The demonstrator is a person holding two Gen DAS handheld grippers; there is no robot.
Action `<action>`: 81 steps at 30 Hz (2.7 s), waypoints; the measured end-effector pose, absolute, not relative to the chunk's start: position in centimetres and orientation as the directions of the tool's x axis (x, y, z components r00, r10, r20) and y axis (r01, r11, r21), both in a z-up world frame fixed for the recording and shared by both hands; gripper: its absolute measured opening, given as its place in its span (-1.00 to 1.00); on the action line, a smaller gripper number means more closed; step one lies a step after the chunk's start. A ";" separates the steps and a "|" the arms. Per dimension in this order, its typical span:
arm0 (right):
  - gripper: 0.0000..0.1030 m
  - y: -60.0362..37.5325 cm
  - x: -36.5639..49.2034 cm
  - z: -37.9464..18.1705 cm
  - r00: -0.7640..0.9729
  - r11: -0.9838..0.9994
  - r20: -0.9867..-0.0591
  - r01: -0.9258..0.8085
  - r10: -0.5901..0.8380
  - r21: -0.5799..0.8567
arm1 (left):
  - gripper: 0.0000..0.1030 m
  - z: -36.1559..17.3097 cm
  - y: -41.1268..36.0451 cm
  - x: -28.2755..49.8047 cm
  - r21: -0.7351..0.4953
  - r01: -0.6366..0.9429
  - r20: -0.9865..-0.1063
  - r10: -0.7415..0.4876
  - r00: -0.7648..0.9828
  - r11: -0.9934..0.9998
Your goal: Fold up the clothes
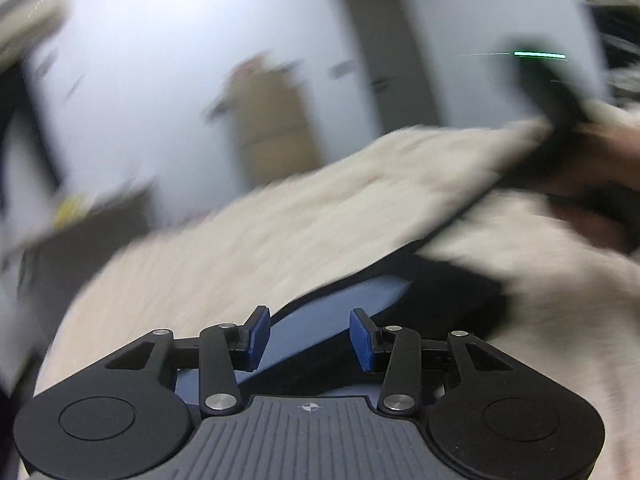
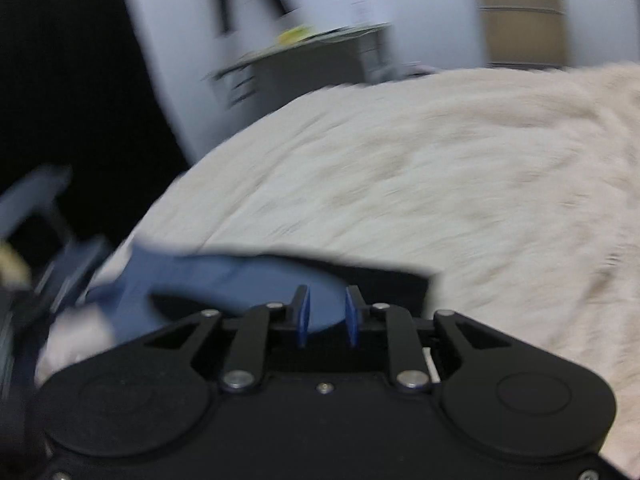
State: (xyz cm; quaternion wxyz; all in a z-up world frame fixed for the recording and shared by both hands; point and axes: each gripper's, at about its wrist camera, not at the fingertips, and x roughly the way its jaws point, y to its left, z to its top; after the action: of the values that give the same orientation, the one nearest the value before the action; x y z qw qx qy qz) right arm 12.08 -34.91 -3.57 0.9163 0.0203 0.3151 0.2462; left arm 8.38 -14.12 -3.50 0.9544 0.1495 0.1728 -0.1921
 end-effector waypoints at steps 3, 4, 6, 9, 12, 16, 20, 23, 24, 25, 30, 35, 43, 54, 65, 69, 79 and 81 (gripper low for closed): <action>-0.68 -29.2 9.9 -6.9 0.614 0.841 -0.680 -0.541 0.400 0.006 | -0.01 -5.3 -9.8 11.5 0.128 0.324 -0.489 -0.225 0.843 0.937; -0.69 -28.5 9.4 -7.8 0.609 0.840 -0.709 -0.541 0.355 -0.044 | 0.00 -6.5 -8.3 12.4 0.132 0.279 -0.525 -0.172 0.834 0.951; -0.70 -28.0 8.6 -8.9 0.592 0.845 -0.753 -0.526 0.287 -0.091 | 0.00 -8.2 -5.7 13.3 0.126 0.189 -0.576 -0.084 0.813 0.974; -0.72 -29.5 7.6 -8.4 0.565 0.878 -0.787 -0.475 0.247 -0.066 | 0.00 -8.1 -2.4 13.3 0.024 0.095 -0.585 -0.063 0.809 0.995; -0.71 -31.3 6.7 -6.7 0.572 0.903 -0.787 -0.427 0.230 -0.047 | 0.01 -7.5 -0.5 13.4 -0.043 0.030 -0.578 -0.049 0.815 0.999; -0.42 -35.0 7.3 -4.2 0.676 0.969 -0.700 -0.229 0.229 0.095 | 0.11 -6.7 -1.6 12.4 -0.066 0.080 -0.559 -0.104 0.823 0.995; -0.32 -38.0 8.9 -6.1 0.679 0.941 -0.679 -0.054 0.280 0.334 | 0.37 -5.8 -3.1 10.1 -0.068 0.178 -0.533 -0.187 0.825 0.982; -0.23 -39.1 9.0 -8.4 0.689 0.894 -0.648 -0.001 0.325 0.447 | 0.37 -5.7 -3.7 9.6 -0.103 0.225 -0.526 -0.245 0.815 0.969; -0.21 -39.5 9.2 -9.1 0.696 0.855 -0.614 0.001 0.372 0.518 | 0.37 -5.6 -3.8 9.7 -0.115 0.238 -0.521 -0.263 0.812 0.964; -0.43 -39.8 9.4 -9.3 0.703 0.823 -0.587 0.004 0.402 0.568 | 0.37 -5.6 -3.9 9.6 -0.135 0.259 -0.514 -0.291 0.807 0.956; -0.87 -40.5 9.9 -4.6 0.750 0.744 -0.447 -0.089 0.488 0.662 | 0.37 -5.2 -5.4 8.7 -0.123 0.345 -0.468 -0.360 0.807 0.931; -0.89 -41.0 10.3 0.3 0.787 0.768 -0.380 -0.177 0.486 0.616 | 0.38 -5.4 -6.6 8.5 -0.094 0.366 -0.468 -0.365 0.804 0.926; -0.44 -44.5 12.0 -6.3 0.748 0.775 -0.510 -0.008 0.424 0.632 | 0.38 -5.1 -4.2 8.9 -0.170 0.252 -0.456 -0.303 0.837 0.953; -0.61 -44.6 13.1 -11.4 0.776 0.701 -0.414 -0.051 0.476 0.711 | 0.38 -5.3 -4.5 8.9 -0.144 0.252 -0.475 -0.291 0.831 0.957; -0.89 -40.8 11.2 6.9 0.870 0.802 -0.293 -0.173 0.396 0.572 | 0.38 -4.7 -1.6 9.0 -0.220 0.159 -0.441 -0.243 0.864 0.963; -0.89 -40.5 10.6 18.6 0.921 0.875 -0.250 -0.158 0.297 0.458 | 0.38 -4.4 0.1 9.1 -0.233 0.085 -0.441 -0.183 0.879 0.969; -0.88 -29.5 10.8 30.7 0.944 0.977 -0.256 -0.209 0.211 0.034 | 0.38 -3.4 4.3 8.6 -0.316 -0.046 -0.424 -0.098 0.900 0.948; -0.87 -24.6 11.6 27.0 0.928 0.969 -0.319 -0.230 0.192 -0.087 | 0.38 -3.2 4.8 8.5 -0.308 -0.064 -0.428 -0.078 0.900 0.949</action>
State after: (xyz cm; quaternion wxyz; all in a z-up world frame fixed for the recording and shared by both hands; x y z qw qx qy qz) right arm 11.57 -24.61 26.99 0.9799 -0.0615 0.1560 0.1078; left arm 8.52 4.77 -3.23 0.9617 -0.1592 0.2231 -0.0037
